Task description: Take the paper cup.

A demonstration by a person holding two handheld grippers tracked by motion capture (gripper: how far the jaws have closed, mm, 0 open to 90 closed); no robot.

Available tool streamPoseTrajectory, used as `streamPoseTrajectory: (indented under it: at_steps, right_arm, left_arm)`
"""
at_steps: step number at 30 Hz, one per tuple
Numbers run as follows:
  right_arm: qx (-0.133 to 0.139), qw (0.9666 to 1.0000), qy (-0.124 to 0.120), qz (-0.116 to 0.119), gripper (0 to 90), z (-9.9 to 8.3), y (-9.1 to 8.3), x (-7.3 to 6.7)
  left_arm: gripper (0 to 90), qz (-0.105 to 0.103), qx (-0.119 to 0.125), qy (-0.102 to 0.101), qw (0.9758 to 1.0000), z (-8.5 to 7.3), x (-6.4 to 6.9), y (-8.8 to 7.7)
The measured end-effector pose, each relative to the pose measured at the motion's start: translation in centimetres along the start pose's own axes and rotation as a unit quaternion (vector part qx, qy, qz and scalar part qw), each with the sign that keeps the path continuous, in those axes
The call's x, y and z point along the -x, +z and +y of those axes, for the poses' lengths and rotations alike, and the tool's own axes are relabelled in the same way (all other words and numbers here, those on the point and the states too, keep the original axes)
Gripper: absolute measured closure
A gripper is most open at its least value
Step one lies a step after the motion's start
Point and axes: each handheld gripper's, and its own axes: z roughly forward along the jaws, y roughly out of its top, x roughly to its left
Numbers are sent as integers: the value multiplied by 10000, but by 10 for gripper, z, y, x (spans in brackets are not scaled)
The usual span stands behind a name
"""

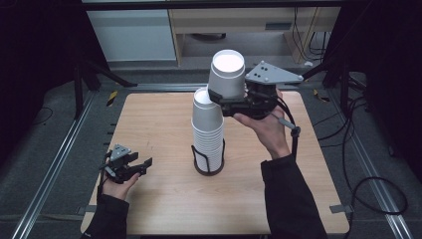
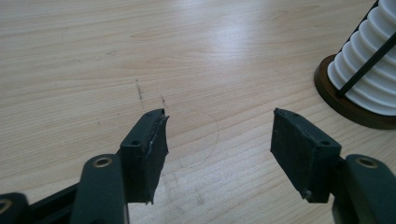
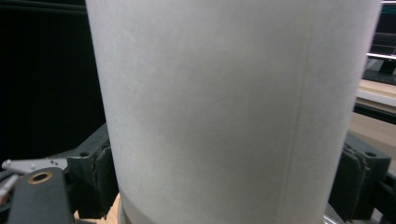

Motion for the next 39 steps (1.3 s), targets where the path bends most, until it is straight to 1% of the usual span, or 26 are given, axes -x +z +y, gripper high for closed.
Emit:
streamPoseTrajectory:
  at_steps: [1,2,3,5,7,8,11,14,15,16,17,18,19,21,22,23,24,26,27,31,32,34,36,37,38,39]
  right_arm:
    - [-36,10000,0,-13,141,-2,-4,2]
    - [-36,10000,0,-13,141,-2,-4,2]
    - [-85,9999,-35,-70,141,-6,-11,5]
    - [-141,9998,-48,-123,142,-10,-20,10]
    - [-164,9998,-36,-130,142,-12,-23,11]
    - [-194,9997,3,-154,142,-18,-31,16]
    - [-307,9994,-9,-183,142,-27,-38,21]
    - [-395,9990,17,-196,142,-36,-44,25]
    - [-465,9987,2,-202,142,-41,-47,26]
    - [-465,9987,2,-202,142,-41,-47,26]
    - [-510,9985,-20,-199,142,-45,-48,27]
    - [-621,9978,-49,-219,142,-53,-52,28]
    - [-645,9977,-51,-220,142,-56,-53,29]
    - [-704,9973,-19,-188,142,-64,-57,30]
    - [-704,9973,-19,-188,142,-64,-57,30]
    - [-781,9968,12,-152,141,-72,-60,32]
    - [-781,9968,12,-152,141,-72,-60,32]
    - [-862,9962,10,-117,141,-80,-62,33]
    - [-933,9956,0,-63,141,-87,-64,33]
    - [-1057,9944,15,73,141,-102,-67,32]
    - [-1057,9944,15,73,141,-102,-67,32]
    - [-1143,9934,45,131,142,-113,-69,32]
    - [-1161,9931,49,143,141,-116,-69,31]
    - [-1227,9922,61,221,141,-124,-70,30]
    - [-1227,9922,61,221,141,-124,-70,30]
    - [-1293,9912,43,263,141,-130,-71,29]
  left_arm:
    - [348,1,-1,0,10000,0,0,0]
    - [346,1,-1,0,10000,0,0,0]
    - [341,1,-24,-11,10000,0,0,0]
    - [336,27,-43,9,10000,0,0,1]
    - [329,46,-76,33,10000,0,0,1]
    - [329,35,-88,30,10000,0,0,1]
    - [317,-13,-87,7,10000,0,1,1]
    - [310,-39,-87,15,10000,0,1,1]
    - [307,-48,-86,41,9999,0,2,1]
    - [307,-48,-86,41,9999,0,2,1]
    - [307,-58,-88,52,9999,0,2,0]
    - [305,-70,-84,48,9999,0,2,1]
    - [305,-84,-83,52,9999,0,2,1]
    - [310,-87,-95,67,9999,0,2,1]
    - [310,-82,-103,92,9999,0,3,1]
    - [315,-78,-111,104,9999,1,4,1]
    - [315,-80,-94,94,9999,1,4,1]
    - [315,-95,-97,115,9998,1,5,2]
    - [312,-102,-97,117,9998,1,6,2]
    - [301,-138,-100,140,9998,1,7,1]
    - [300,-138,-100,140,9998,1,7,1]
    - [301,-162,-116,168,9997,1,8,2]
    - [301,-178,-112,176,9996,2,8,2]
    - [302,-193,-111,190,9996,2,9,1]
    - [302,-193,-111,190,9996,2,9,1]
    - [303,-219,-109,207,9995,2,10,1]
